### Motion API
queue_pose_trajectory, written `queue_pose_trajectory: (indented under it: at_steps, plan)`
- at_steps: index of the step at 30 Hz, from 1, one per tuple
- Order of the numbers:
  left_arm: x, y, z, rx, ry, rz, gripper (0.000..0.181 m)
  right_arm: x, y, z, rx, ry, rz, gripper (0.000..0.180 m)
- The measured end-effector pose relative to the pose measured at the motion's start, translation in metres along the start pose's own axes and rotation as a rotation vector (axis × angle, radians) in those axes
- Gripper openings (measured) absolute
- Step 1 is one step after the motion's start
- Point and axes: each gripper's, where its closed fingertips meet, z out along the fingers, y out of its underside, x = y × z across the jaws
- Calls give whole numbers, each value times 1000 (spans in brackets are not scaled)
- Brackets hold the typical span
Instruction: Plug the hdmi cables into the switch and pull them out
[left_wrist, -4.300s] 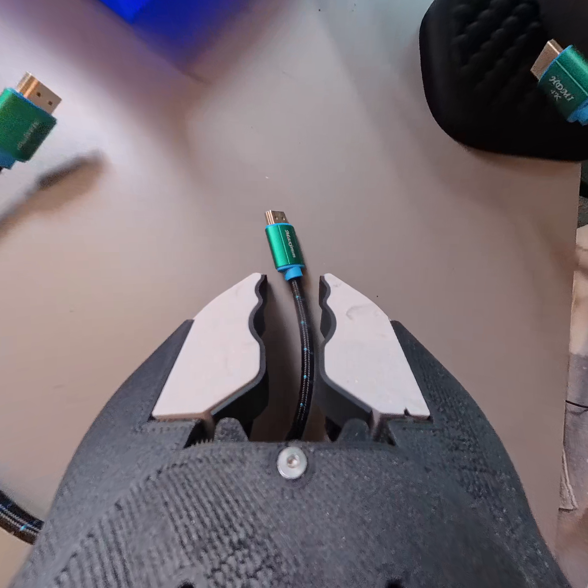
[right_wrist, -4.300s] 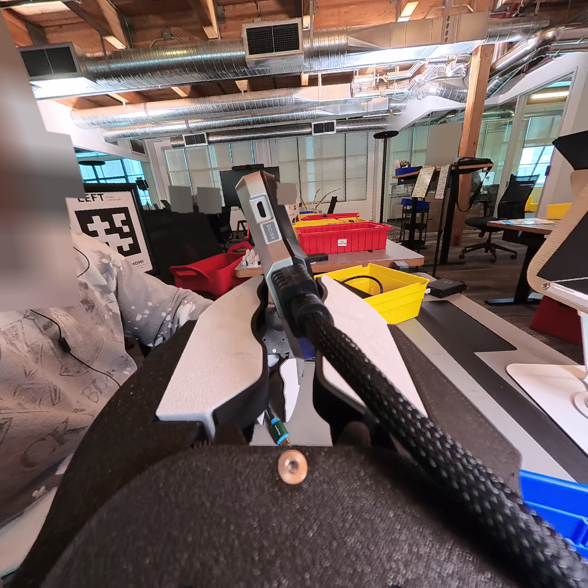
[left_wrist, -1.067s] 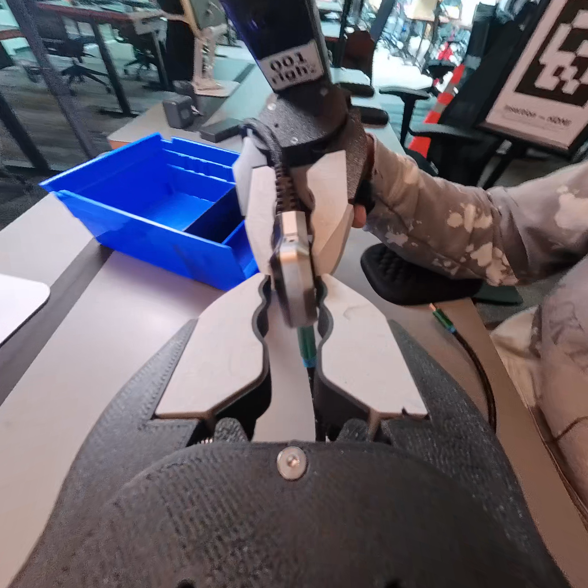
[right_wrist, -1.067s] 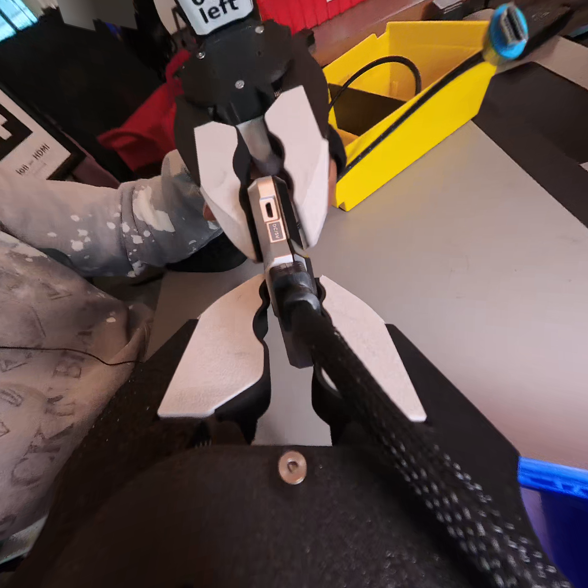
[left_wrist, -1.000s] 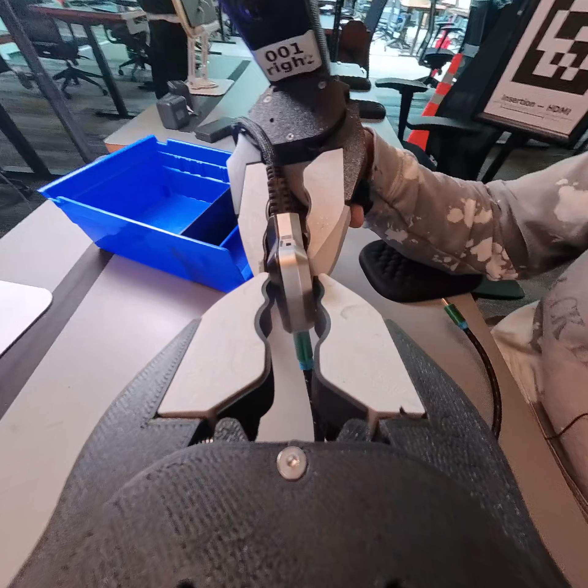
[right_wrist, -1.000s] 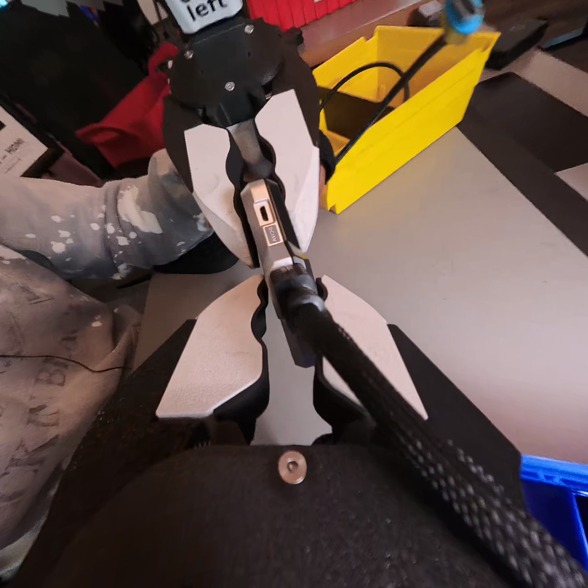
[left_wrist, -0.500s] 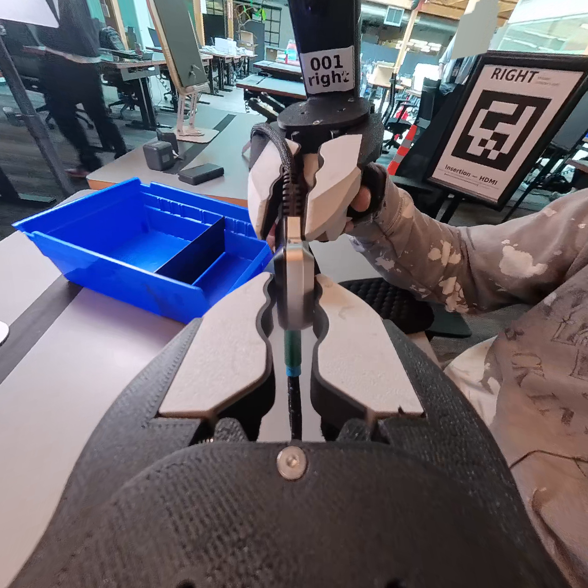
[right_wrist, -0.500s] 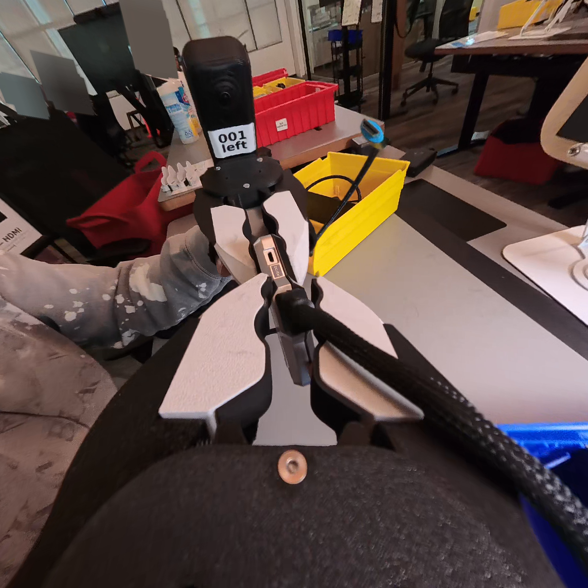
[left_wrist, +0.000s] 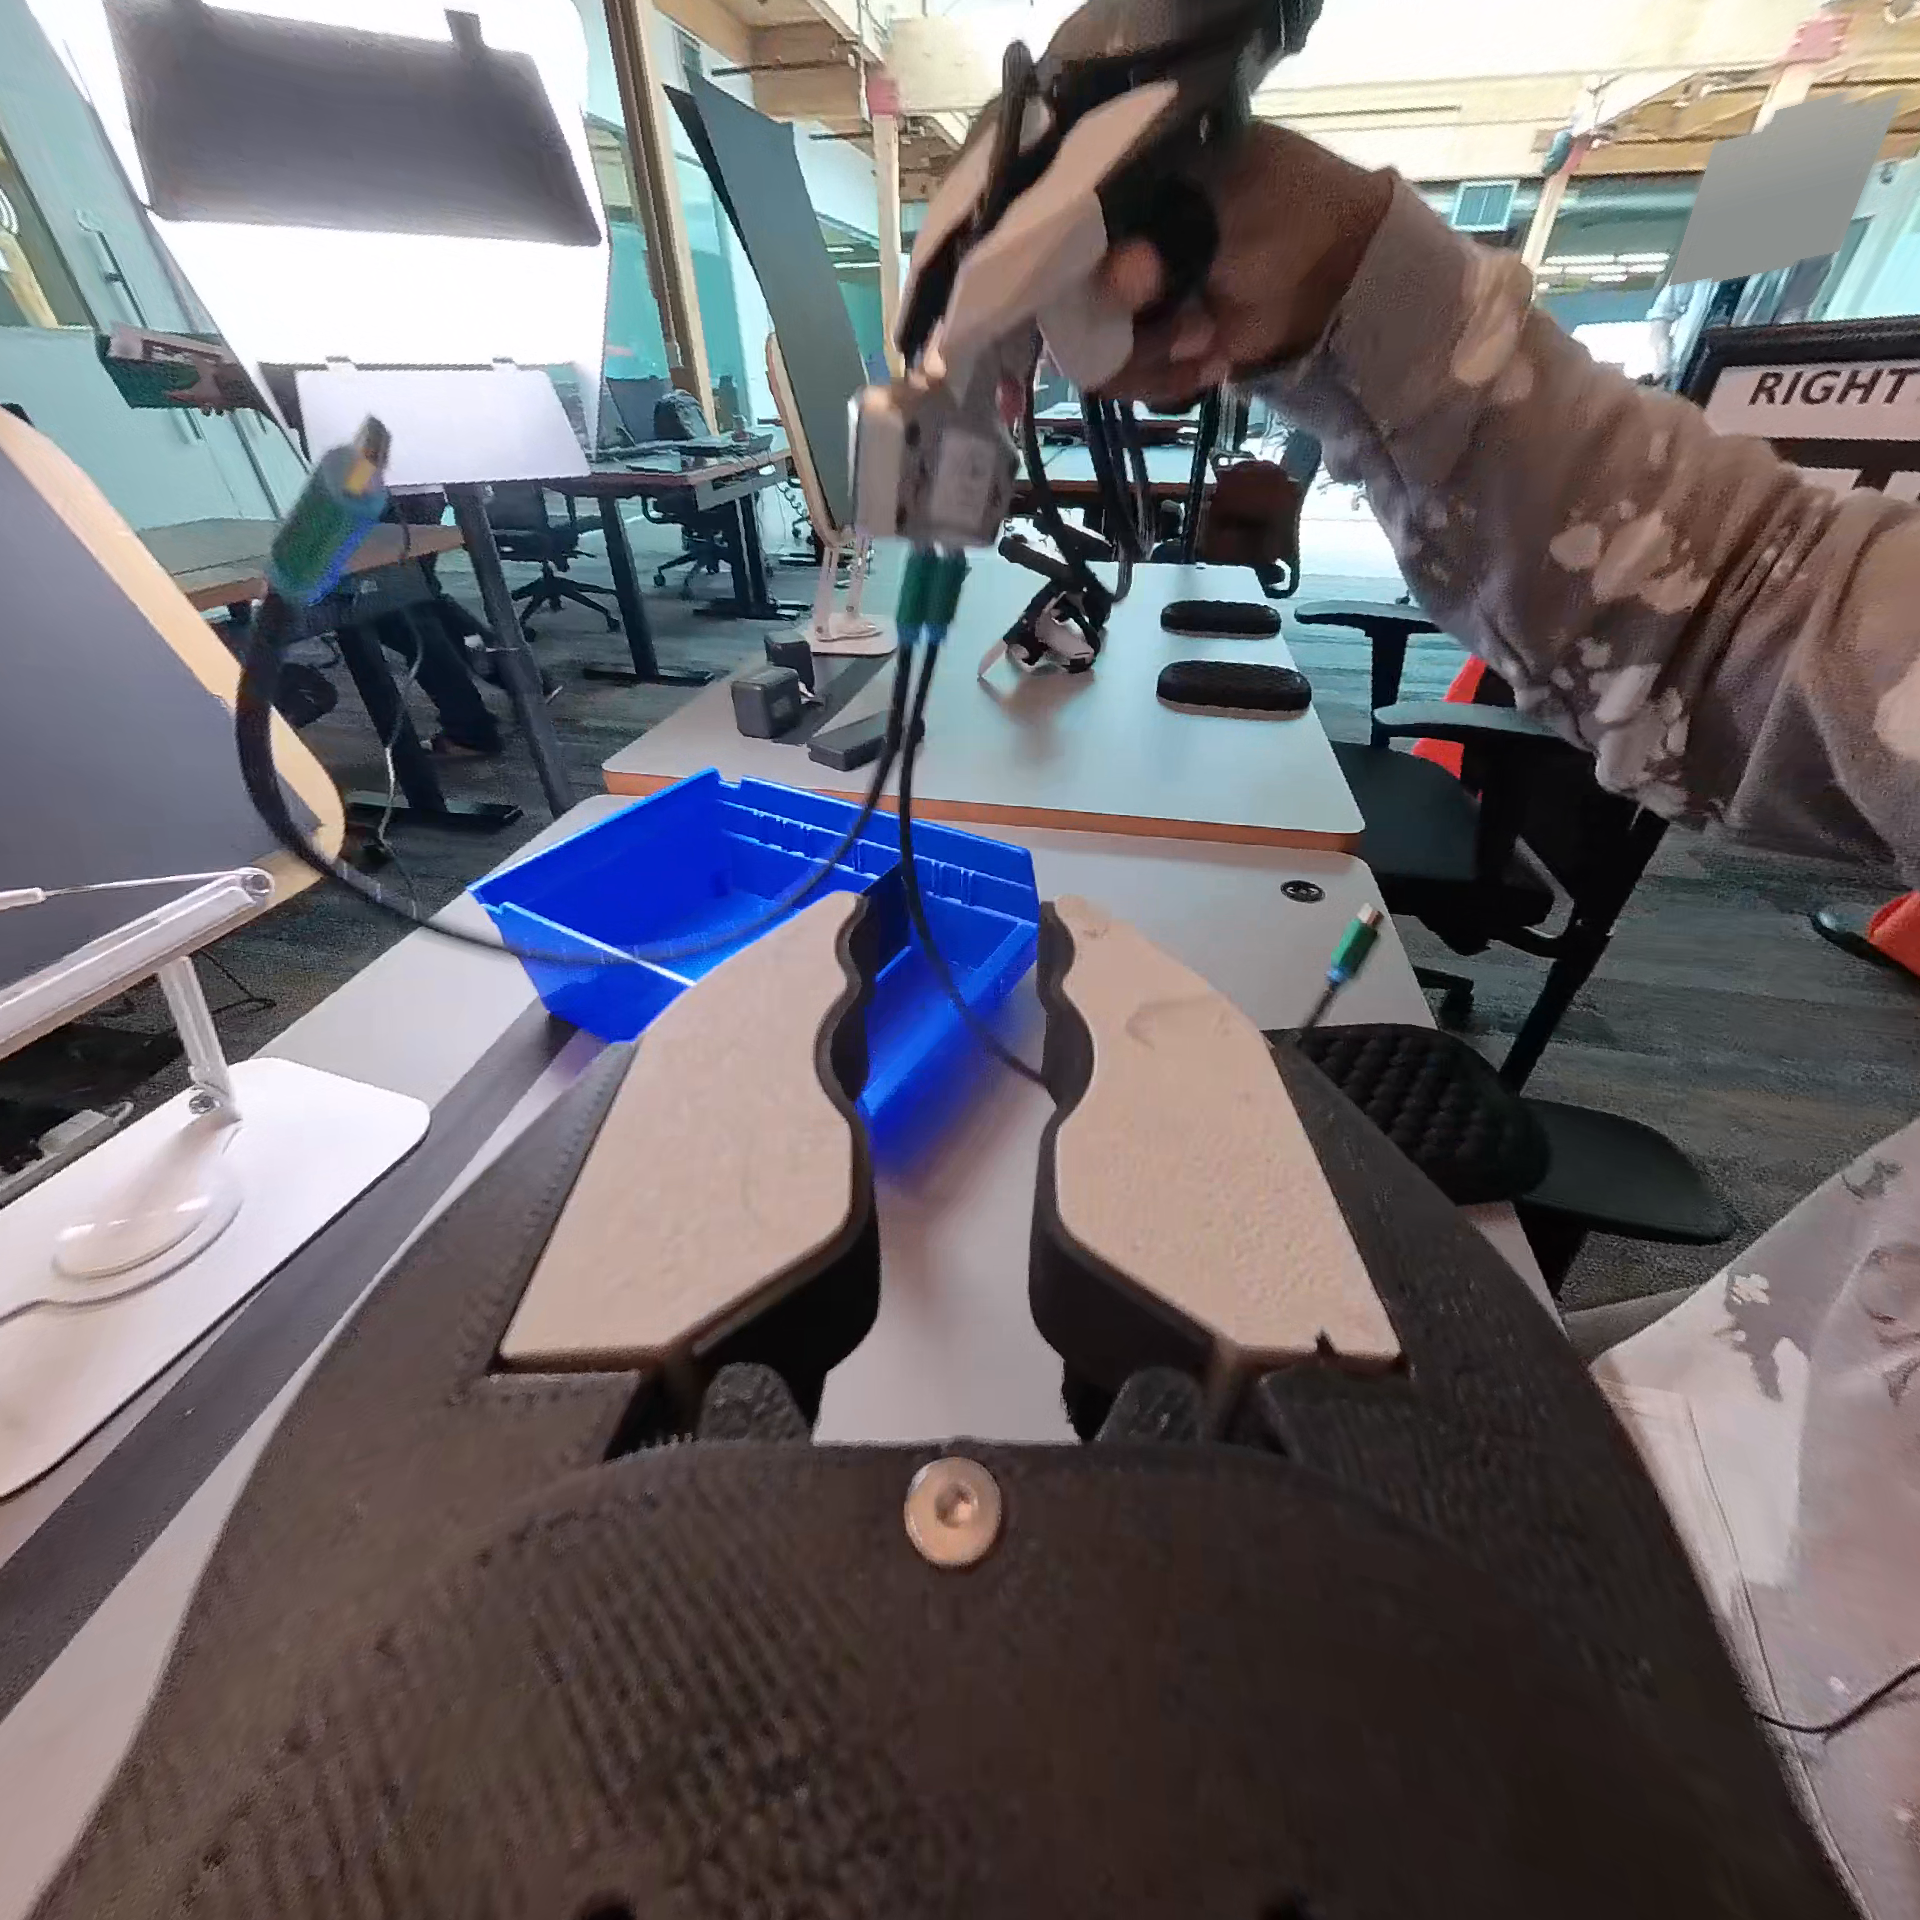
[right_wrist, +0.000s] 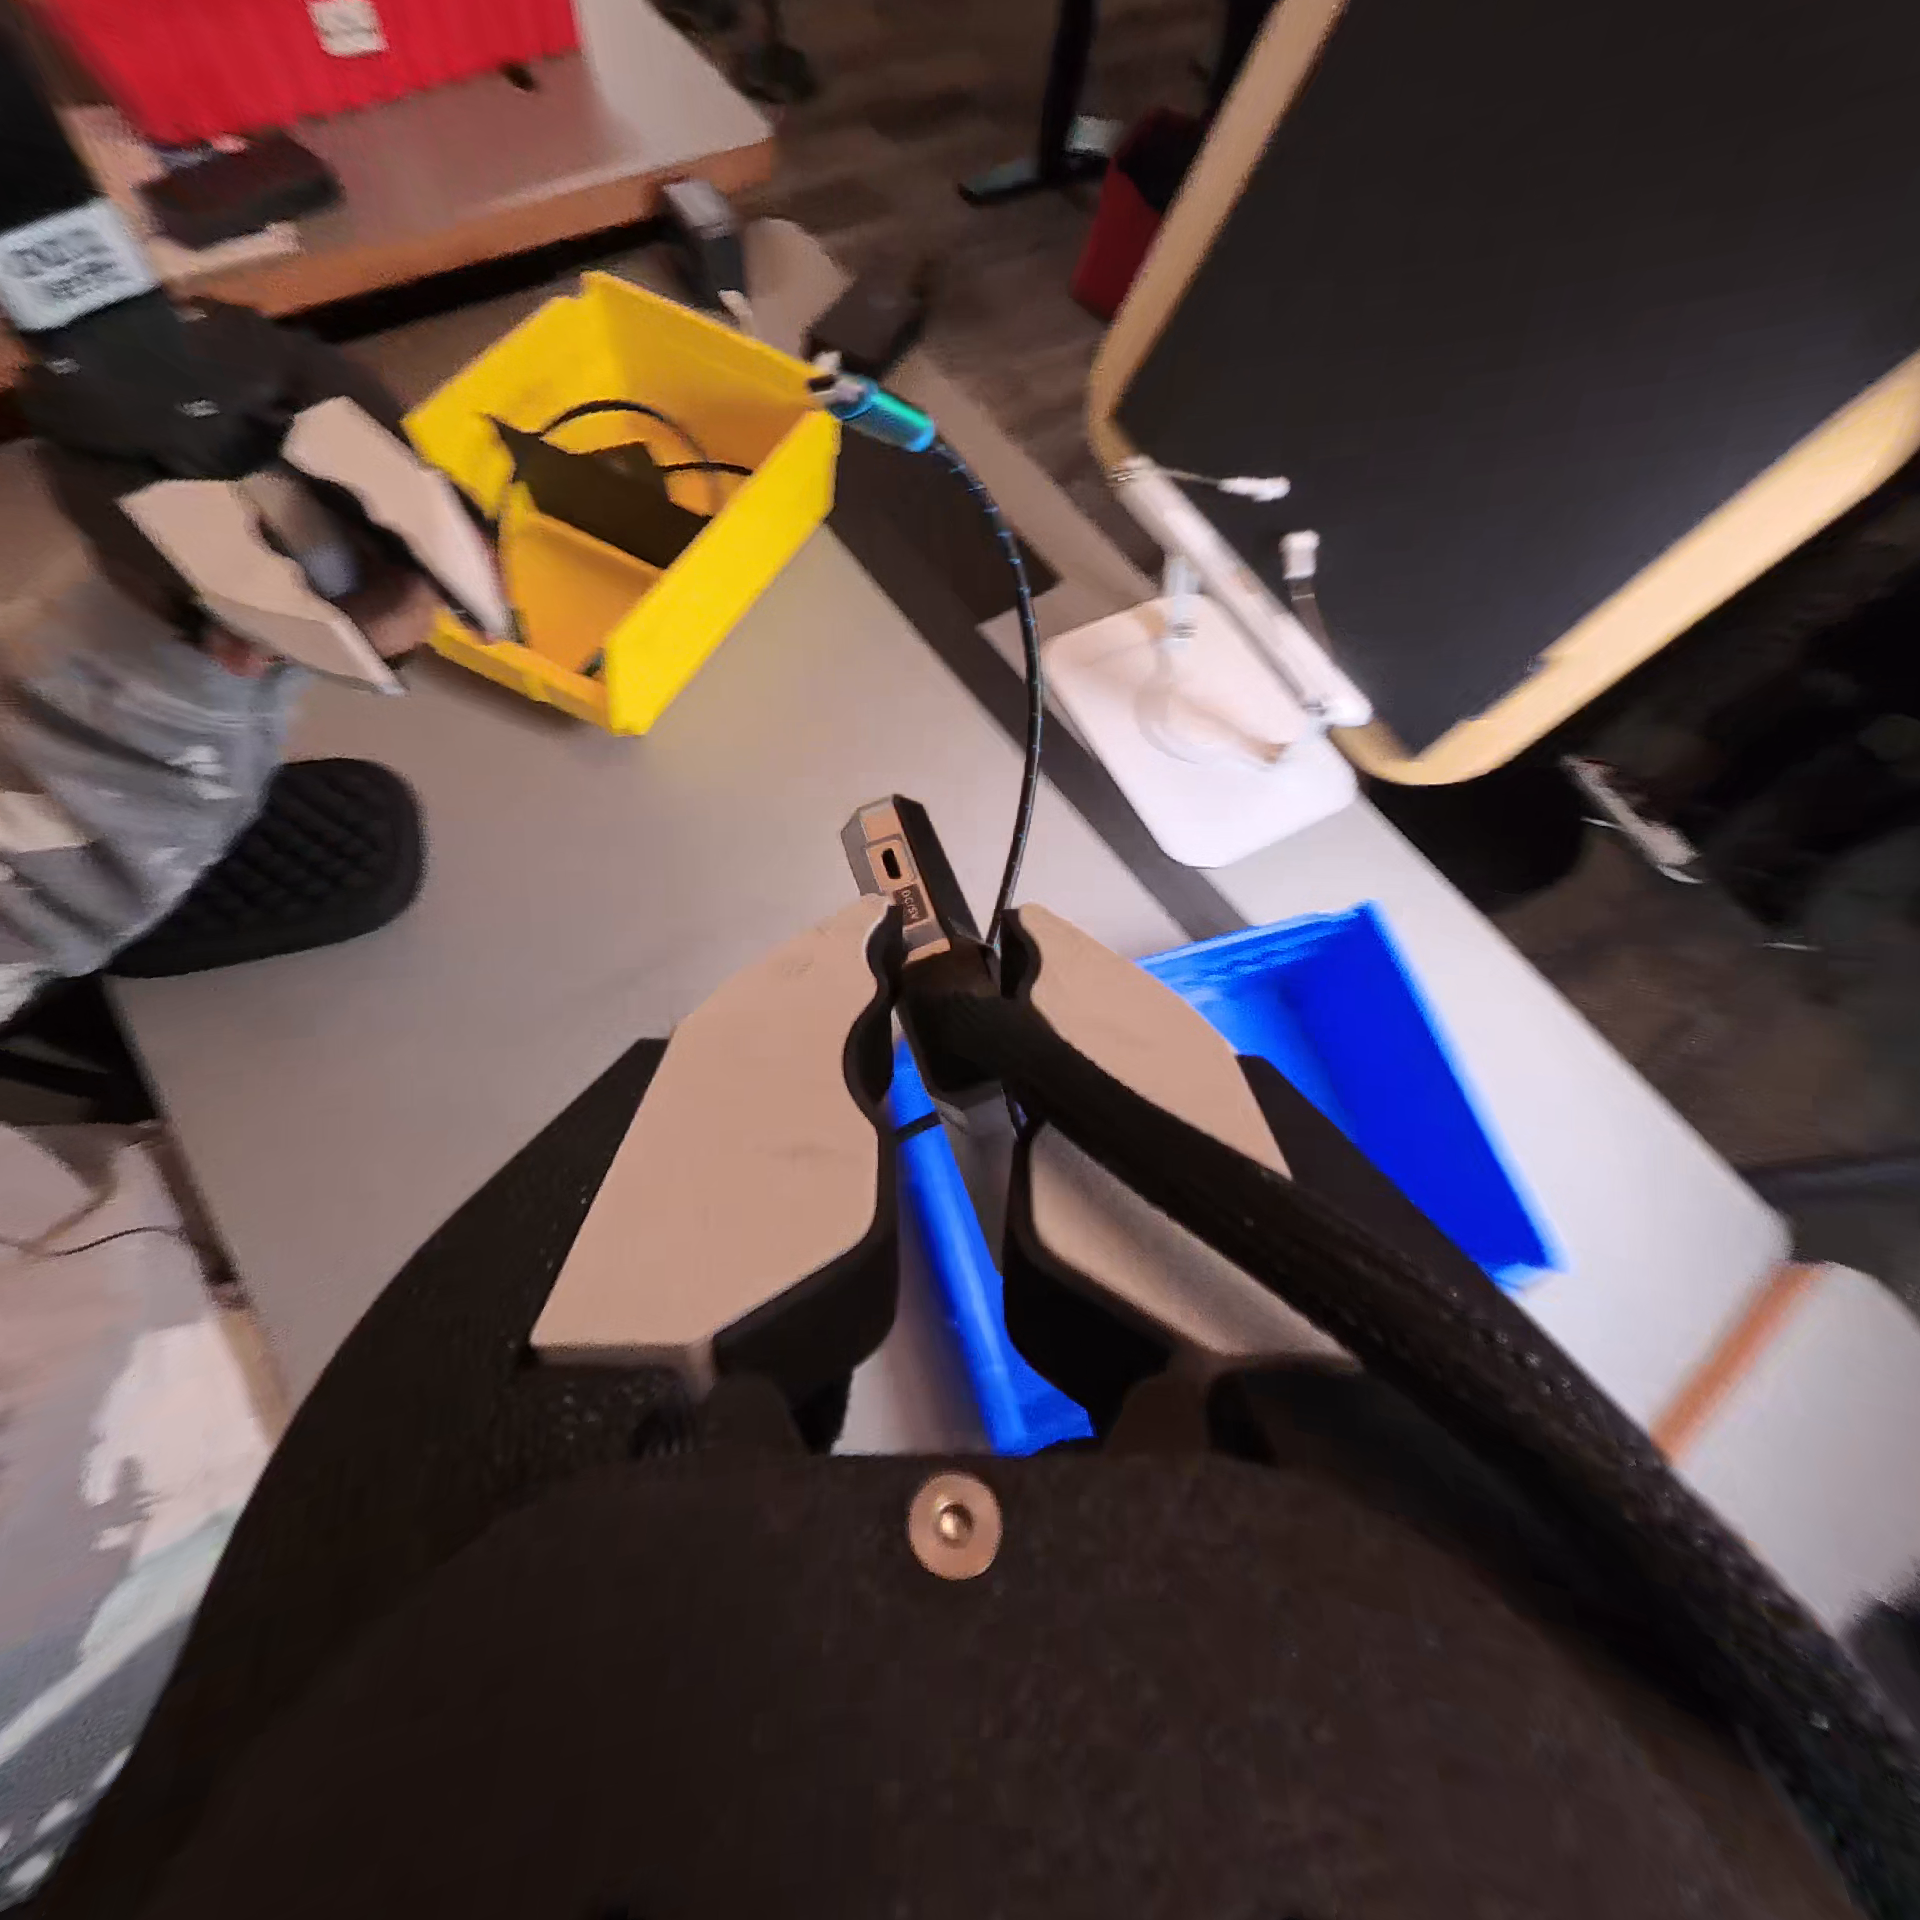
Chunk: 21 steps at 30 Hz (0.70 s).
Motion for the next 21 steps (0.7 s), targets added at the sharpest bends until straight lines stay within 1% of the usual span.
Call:
queue_pose_trajectory:
  at_steps: [3,5,8,11,13,15,17,21]
  plan:
    - [-5,-1,-5,15,-7,-15,30,44,-26,-23,14,149,-68,16]
    - [-8,0,-5,15,-10,-23,29,70,-40,-31,37,248,-130,17]
    - [-12,7,-1,-5,-15,-29,29,106,-58,-32,112,407,-205,17]
    - [-15,14,2,-32,-22,-32,29,128,-57,-19,194,518,-252,17]
    - [-18,17,2,-43,-28,-33,29,135,-38,-3,206,570,-312,16]
    - [-20,19,1,-46,-32,-37,29,138,-5,19,171,574,-340,16]
    - [-24,19,-2,-41,-40,-42,29,134,34,39,115,526,-327,16]
    - [-34,20,-5,-30,-53,-65,28,123,100,65,-27,396,-259,16]
